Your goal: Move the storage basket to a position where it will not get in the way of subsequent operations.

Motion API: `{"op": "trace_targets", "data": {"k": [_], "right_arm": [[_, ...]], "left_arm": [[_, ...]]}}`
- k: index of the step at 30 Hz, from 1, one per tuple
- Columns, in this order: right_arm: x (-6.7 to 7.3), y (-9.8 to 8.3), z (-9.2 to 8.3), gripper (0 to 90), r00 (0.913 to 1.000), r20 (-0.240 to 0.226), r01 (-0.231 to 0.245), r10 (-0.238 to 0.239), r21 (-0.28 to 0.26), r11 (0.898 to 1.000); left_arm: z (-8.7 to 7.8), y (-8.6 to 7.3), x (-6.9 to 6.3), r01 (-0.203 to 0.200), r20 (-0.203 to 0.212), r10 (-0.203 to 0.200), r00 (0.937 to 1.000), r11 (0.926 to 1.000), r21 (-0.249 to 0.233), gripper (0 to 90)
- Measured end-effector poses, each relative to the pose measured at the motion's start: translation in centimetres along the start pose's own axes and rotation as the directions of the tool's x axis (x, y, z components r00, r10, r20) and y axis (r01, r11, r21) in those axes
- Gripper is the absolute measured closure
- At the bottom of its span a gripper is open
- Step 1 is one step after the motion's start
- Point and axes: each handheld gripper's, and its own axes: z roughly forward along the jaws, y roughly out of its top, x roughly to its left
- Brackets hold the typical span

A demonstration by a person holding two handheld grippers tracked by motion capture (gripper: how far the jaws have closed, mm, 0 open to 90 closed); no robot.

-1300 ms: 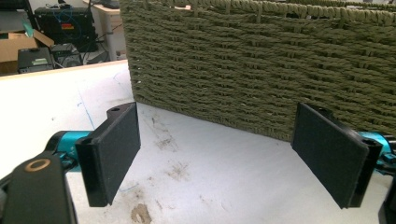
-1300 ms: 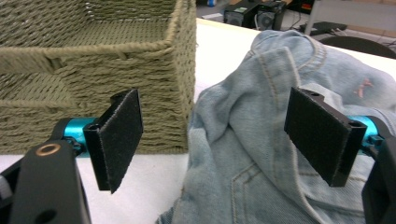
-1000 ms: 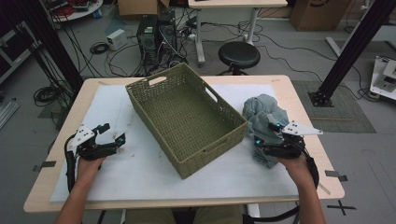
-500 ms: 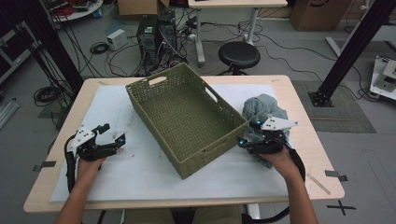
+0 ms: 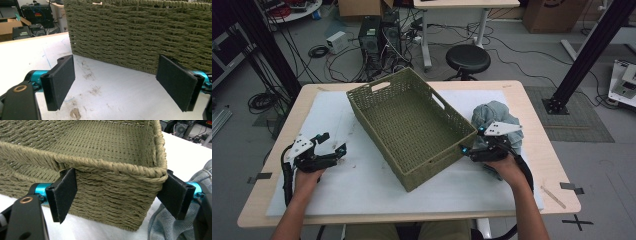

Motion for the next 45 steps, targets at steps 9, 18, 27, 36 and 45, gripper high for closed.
{"op": "trace_targets", "data": {"k": [9, 18, 27, 36, 45], "right_arm": [[1.3, 0.1, -0.1, 20.8, 0.9993, -0.031, 0.021, -0.02, 0.011, 1.0], [3.3, 0.4, 0.4, 20.9, 0.9984, -0.045, 0.033, -0.033, 0.005, 0.999], [5.0, 0.9, 1.5, 20.9, 0.998, -0.038, 0.051, -0.051, -0.001, 0.999], [6.5, 1.5, 2.6, 20.9, 0.9958, -0.06, 0.07, -0.069, 0.001, 0.998], [7.1, 1.7, 3.0, 21.0, 0.9934, -0.086, 0.076, -0.076, -0.004, 0.997]], "left_arm": [[0.0, 0.0, 0.0, 0.002, -0.002, -0.002, 1.0, 1.0, 0.007, 15.7], [0.0, 0.0, 0.0, 0.014, -0.02, -0.014, 0.9997, 0.9999, 0.0, 15.7], [-0.1, 0.0, 0.1, 0.027, -0.034, -0.027, 0.9991, 0.9996, 0.001, 15.7], [-0.4, 0.0, 0.3, 0.053, -0.045, -0.053, 0.9976, 0.9986, 0.007, 15.7], [-1.0, 0.1, 0.8, 0.064, -0.075, -0.064, 0.9951, 0.9979, -0.002, 15.7]]}}
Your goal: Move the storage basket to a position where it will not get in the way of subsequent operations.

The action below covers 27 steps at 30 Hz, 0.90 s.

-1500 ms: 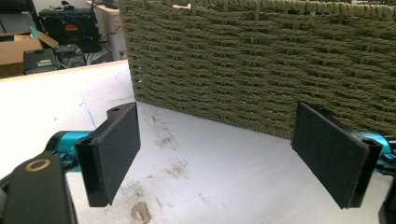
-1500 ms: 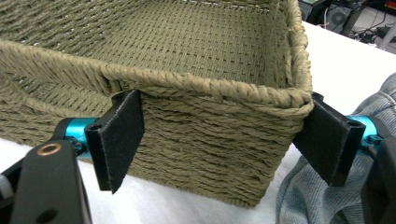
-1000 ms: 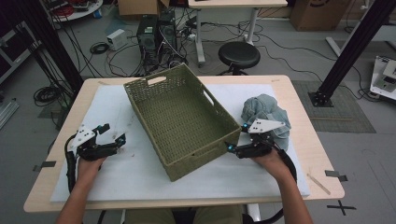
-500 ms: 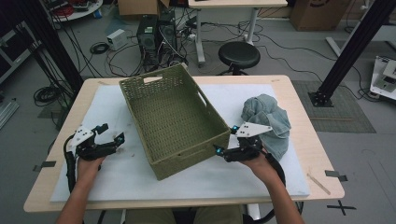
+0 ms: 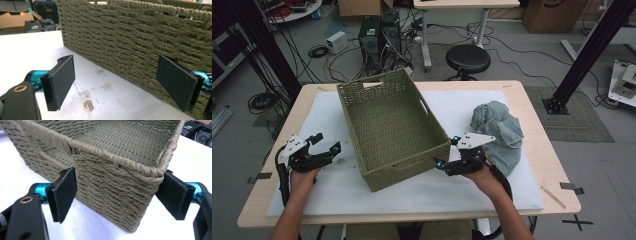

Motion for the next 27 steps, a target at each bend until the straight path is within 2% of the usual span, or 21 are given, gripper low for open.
{"op": "trace_targets", "data": {"k": [7, 9, 13, 19, 24, 27], "right_arm": [[0.3, 0.2, 0.4, 21.0, 0.9999, -0.015, 0.007, -0.008, -0.006, 1.0], [0.5, 0.3, 0.8, 20.9, 0.9995, -0.033, 0.006, -0.006, -0.015, 1.0], [1.2, 0.7, 1.5, 21.0, 0.9979, -0.06, 0.021, -0.022, -0.018, 1.0], [1.7, 1.0, 2.0, 20.9, 0.9964, -0.081, 0.023, -0.025, -0.018, 1.0], [2.5, 1.4, 2.6, 21.0, 0.992, -0.121, 0.034, -0.037, -0.022, 0.999], [3.5, 1.9, 3.3, 21.0, 0.9854, -0.157, 0.063, -0.065, -0.019, 0.998]], "left_arm": [[0.0, 0.0, 0.0, 0.004, 0.001, -0.004, 1.0, 1.0, -0.001, 15.7], [0.0, 0.0, 0.1, 0.009, -0.001, -0.009, 1.0, 0.9999, -0.005, 15.7], [-0.2, 0.2, 0.3, 0.024, -0.016, -0.024, 0.9996, 0.9995, -0.02, 15.7], [-0.7, 0.6, 0.6, 0.026, -0.034, -0.027, 0.9991, 0.9991, -0.034, 15.7], [-1.1, 1.0, 0.8, 0.034, -0.04, -0.036, 0.9986, 0.9983, -0.049, 15.8], [-1.6, 1.6, 1.2, 0.059, -0.039, -0.061, 0.9974, 0.997, -0.05, 16.4]]}}
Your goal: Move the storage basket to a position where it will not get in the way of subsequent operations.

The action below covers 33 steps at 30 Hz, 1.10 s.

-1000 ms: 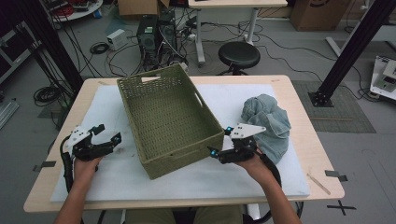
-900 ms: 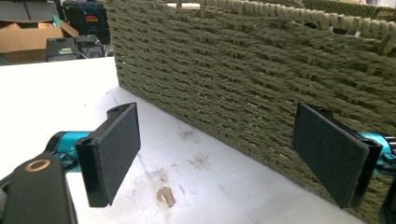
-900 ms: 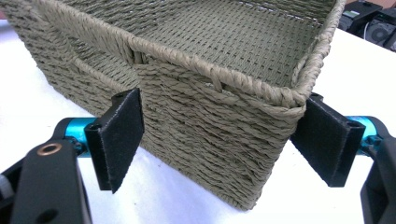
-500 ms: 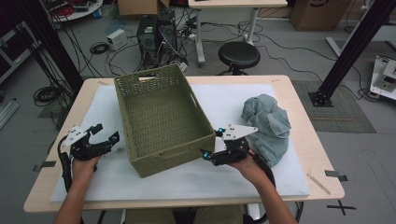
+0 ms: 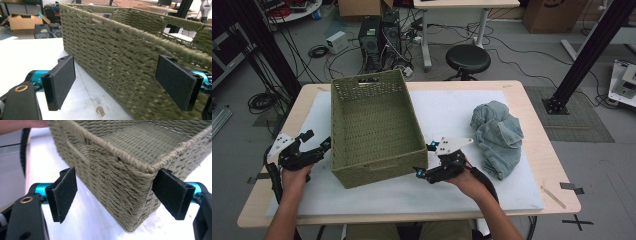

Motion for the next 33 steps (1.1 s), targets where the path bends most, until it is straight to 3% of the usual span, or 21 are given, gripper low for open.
{"op": "trace_targets", "data": {"k": [2, 6, 10, 18, 22, 26, 32, 33], "right_arm": [[0.4, 0.2, 0.4, 21.0, 0.9998, -0.019, 0.009, -0.009, 0.003, 1.0], [0.7, 0.4, 0.8, 21.1, 0.9989, -0.044, 0.014, -0.014, -0.003, 1.0], [0.8, 0.5, 1.0, 21.4, 0.9985, -0.051, 0.02, -0.02, -0.002, 1.0], [1.4, 0.8, 1.6, 21.4, 0.9968, -0.069, 0.042, -0.042, 0.0, 0.999], [2.1, 1.4, 2.5, 21.5, 0.9932, -0.085, 0.081, -0.08, 0.01, 0.997], [2.5, 2.0, 3.3, 22.1, 0.9896, -0.1, 0.106, -0.103, 0.024, 0.994], [3.0, 2.6, 4.3, 23.0, 0.9861, -0.119, 0.119, -0.116, 0.022, 0.993], [3.2, 2.7, 4.6, 23.0, 0.985, -0.126, 0.122, -0.119, 0.019, 0.992]], "left_arm": [[-0.3, 0.3, 0.2, -0.006, -0.007, 0.006, 1.0, 1.0, 0.003, 18.3], [-1.1, 0.7, 1.0, 0.043, 0.006, -0.043, 0.9991, 0.999, -0.016, 19.0], [-1.7, 1.0, 1.3, 0.052, 0.001, -0.052, 0.9987, 0.9982, -0.03, 19.0], [-2.5, 2.8, 1.1, 0.068, 0.054, -0.065, 0.9964, 0.9955, -0.065, 19.0], [-2.5, 4.3, 0.5, 0.065, 0.082, -0.063, 0.9947, 0.9976, -0.026, 19.0], [-2.7, 5.5, 0.2, 0.07, 0.079, -0.07, 0.9944, 0.9975, 0.004, 19.0], [-2.3, 5.7, 1.0, 0.08, 0.059, -0.085, 0.9947, 0.9943, 0.07, 19.0], [-2.0, 5.8, 1.5, 0.077, 0.047, -0.084, 0.9954, 0.9894, 0.123, 19.0]]}}
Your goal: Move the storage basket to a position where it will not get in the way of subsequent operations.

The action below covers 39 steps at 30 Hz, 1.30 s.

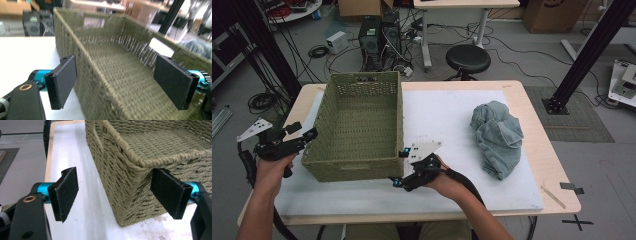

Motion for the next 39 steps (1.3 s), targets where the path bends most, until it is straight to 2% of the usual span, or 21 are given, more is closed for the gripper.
{"op": "trace_targets", "data": {"k": [3, 6, 7, 8, 11, 12, 13, 14, 16, 17, 18, 22, 24, 25, 26, 29, 31, 33, 35, 36, 39], "right_arm": [[0.1, 0.2, 0.3, 23.0, 1.0, -0.006, 0.001, -0.001, 0.001, 1.0], [-0.1, 0.1, -0.2, 27.2, 0.9999, -0.014, -0.008, 0.008, 0.0, 1.0], [-0.3, 0.0, -0.4, 29.1, 0.9998, -0.018, -0.005, 0.005, -0.005, 1.0], [-0.4, 0.0, -0.7, 29.3, 0.9999, -0.015, -0.008, 0.008, -0.009, 1.0], [-0.8, -0.2, -1.5, 29.3, 0.9996, 0.023, -0.016, 0.016, -0.022, 1.0], [-1.0, -0.3, -1.8, 29.3, 0.9991, 0.038, -0.015, 0.016, -0.022, 1.0], [-1.1, -0.4, -2.0, 29.0, 0.9985, 0.051, -0.017, 0.018, -0.025, 1.0], [-1.2, -0.5, -2.2, 27.2, 0.9979, 0.06, -0.022, 0.024, -0.027, 0.999], [-1.4, -0.9, -2.5, 22.7, 0.9955, 0.083, -0.044, 0.047, -0.039, 0.998], [-1.5, -1.1, -2.6, 22.4, 0.9945, 0.091, -0.05, 0.053, -0.04, 0.998], [-1.5, -1.3, -2.7, 22.4, 0.9935, 0.096, -0.057, 0.061, -0.043, 0.997], [-1.6, -1.8, -2.9, 22.4, 0.9923, 0.107, -0.058, 0.061, -0.039, 0.998], [-1.7, -1.8, -3.0, 22.4, 0.9919, 0.11, -0.06, 0.064, -0.044, 0.997], [-1.7, -1.8, -3.1, 22.4, 0.9914, 0.113, -0.06, 0.065, -0.048, 0.997], [-1.8, -1.9, -3.1, 22.4, 0.9907, 0.117, -0.063, 0.068, -0.046, 0.997], [-1.8, -2.0, -3.2, 22.3, 0.9889, 0.132, -0.063, 0.068, -0.046, 0.997], [-1.8, -2.1, -3.2, 22.3, 0.9885, 0.133, -0.066, 0.071, -0.046, 0.997], [-1.9, -2.1, -3.2, 22.2, 0.9874, 0.139, -0.068, 0.074, -0.049, 0.996], [-2.0, -2.1, -3.2, 22.2, 0.9868, 0.143, -0.07, 0.076, -0.048, 0.996], [-2.0, -2.1, -3.2, 22.2, 0.9865, 0.145, -0.07, 0.076, -0.047, 0.996], [-2.0, -2.2, -3.3, 22.2, 0.9845, 0.156, -0.073, 0.08, -0.049, 0.996]], "left_arm": [[0.4, 0.5, 0.6, -0.002, -0.004, 0.002, 1.0, 0.9971, 0.076, 20.6], [0.7, 1.2, 0.9, -0.019, -0.016, 0.022, 0.9996, 0.9885, 0.15, 27.0], [0.7, 1.2, 0.9, -0.019, -0.016, 0.022, 0.9996, 0.9885, 0.15, 29.2], [0.9, 1.5, 0.8, -0.03, -0.026, 0.035, 0.999, 0.9828, 0.182, 31.1], [1.3, 1.6, 0.5, -0.031, -0.058, 0.044, 0.9974, 0.9757, 0.217, 33.3], [1.3, 1.6, 0.5, -0.031, -0.058, 0.044, 0.9974, 0.9757, 0.217, 33.4], [1.7, 1.7, 0.3, -0.027, -0.075, 0.046, 0.9961, 0.9707, 0.239, 34.4], [1.7, 1.7, 0.3, -0.027, -0.075, 0.046, 0.9961, 0.9707, 0.239, 36.7], [2.4, 1.6, 0.0, -0.02, -0.069, 0.041, 0.9967, 0.9586, 0.284, 40.2], [2.4, 1.6, 0.0, -0.02, -0.069, 0.041, 0.9967, 0.9586, 0.284, 42.6], [2.9, 1.6, 0.0, -0.015, -0.081, 0.043, 0.9958, 0.9477, 0.319, 44.7], [3.5, 1.7, -0.1, 0.001, -0.087, 0.033, 0.9957, 0.9337, 0.358, 48.4], [3.9, 1.9, -0.3, 0.006, -0.095, 0.035, 0.9949, 0.9184, 0.396, 53.1], [4.1, 2.0, -0.5, 0.007, -0.1, 0.038, 0.9943, 0.909, 0.417, 56.7], [4.3, 2.1, -0.6, 0.002, -0.11, 0.05, 0.9926, 0.9037, 0.428, 59.6], [4.6, 2.4, -0.8, 0.009, -0.142, 0.062, 0.988, 0.8911, 0.454, 64.4], [4.7, 2.5, -0.9, 0.028, -0.159, 0.053, 0.9859, 0.8829, 0.469, 67.4], [4.8, 2.6, -1.0, 0.027, -0.173, 0.064, 0.9828, 0.8783, 0.477, 71.4], [4.8, 2.7, -1.3, 0.021, -0.187, 0.079, 0.9793, 0.877, 0.48, 75.4], [4.8, 2.7, -1.2, 0.032, -0.195, 0.071, 0.9781, 0.8776, 0.478, 76.7], [4.4, 2.6, -0.9, 0.061, -0.2, 0.036, 0.9792, 0.8877, 0.456, 80.1]]}}
